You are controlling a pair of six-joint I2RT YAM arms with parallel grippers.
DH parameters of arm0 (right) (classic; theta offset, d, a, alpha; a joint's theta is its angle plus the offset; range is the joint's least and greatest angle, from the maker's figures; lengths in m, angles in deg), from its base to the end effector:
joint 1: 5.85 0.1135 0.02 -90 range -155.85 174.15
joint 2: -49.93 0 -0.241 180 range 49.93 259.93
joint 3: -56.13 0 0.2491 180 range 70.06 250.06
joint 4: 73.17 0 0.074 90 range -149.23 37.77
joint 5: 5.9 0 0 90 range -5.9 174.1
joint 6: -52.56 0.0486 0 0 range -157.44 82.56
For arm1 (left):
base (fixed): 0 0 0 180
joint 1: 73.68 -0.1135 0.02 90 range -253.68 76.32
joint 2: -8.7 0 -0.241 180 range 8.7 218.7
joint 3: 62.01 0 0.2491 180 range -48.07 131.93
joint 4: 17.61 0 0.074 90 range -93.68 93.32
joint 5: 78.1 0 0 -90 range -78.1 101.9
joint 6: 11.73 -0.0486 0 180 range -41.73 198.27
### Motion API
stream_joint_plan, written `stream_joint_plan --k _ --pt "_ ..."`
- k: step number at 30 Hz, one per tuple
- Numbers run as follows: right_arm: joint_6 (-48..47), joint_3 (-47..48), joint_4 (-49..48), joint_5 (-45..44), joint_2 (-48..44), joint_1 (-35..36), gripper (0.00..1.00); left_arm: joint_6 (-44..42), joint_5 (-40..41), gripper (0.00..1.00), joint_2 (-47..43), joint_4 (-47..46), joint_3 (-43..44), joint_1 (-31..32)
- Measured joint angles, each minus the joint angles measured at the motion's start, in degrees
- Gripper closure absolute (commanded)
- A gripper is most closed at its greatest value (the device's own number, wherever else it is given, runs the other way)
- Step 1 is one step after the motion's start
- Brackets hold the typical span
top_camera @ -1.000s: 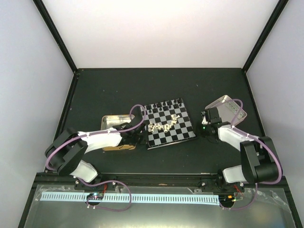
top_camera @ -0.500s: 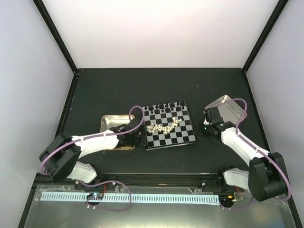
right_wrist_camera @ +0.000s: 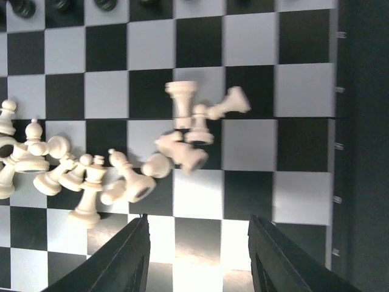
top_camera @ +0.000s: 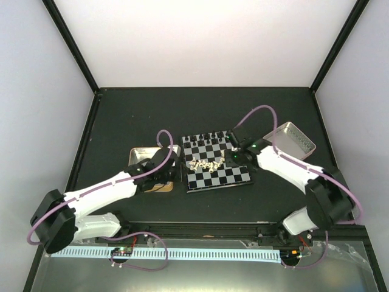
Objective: Set up the chess pieces on the board
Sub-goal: Adjust the chessboard at the center of the board, then pick up the chess piece from the chessboard.
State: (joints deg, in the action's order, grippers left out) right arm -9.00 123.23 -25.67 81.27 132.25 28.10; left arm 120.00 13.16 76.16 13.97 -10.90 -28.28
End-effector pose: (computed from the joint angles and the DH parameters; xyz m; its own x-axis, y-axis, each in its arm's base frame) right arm 0.2372 0.1568 0.1780 -0.9050 -0.0359 -0.4239 -0.1229 0.9760 0.1797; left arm 0.1754 -0.1764 0.1750 -0.8559 -0.0798 -0.5109 0.1766 0.8835 -0.4338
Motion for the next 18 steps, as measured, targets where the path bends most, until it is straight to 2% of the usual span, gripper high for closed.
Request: stream_joint_plan --k 8,12,18 --pt "-2.5 8.6 2.9 -2.3 11.9 6.0 0.65 -0.9 2.9 0.59 -7.3 -0.6 -0.3 0.0" --pt "-2.6 11.3 4.3 -3.1 15.1 6.9 0.68 -1.1 3.7 0.59 -8.4 -1.0 -1.2 0.0" --pt "-1.9 14.0 6.8 -4.9 17.5 7.2 0.78 -1.1 3.9 0.59 -8.4 -0.9 -2.0 0.0"
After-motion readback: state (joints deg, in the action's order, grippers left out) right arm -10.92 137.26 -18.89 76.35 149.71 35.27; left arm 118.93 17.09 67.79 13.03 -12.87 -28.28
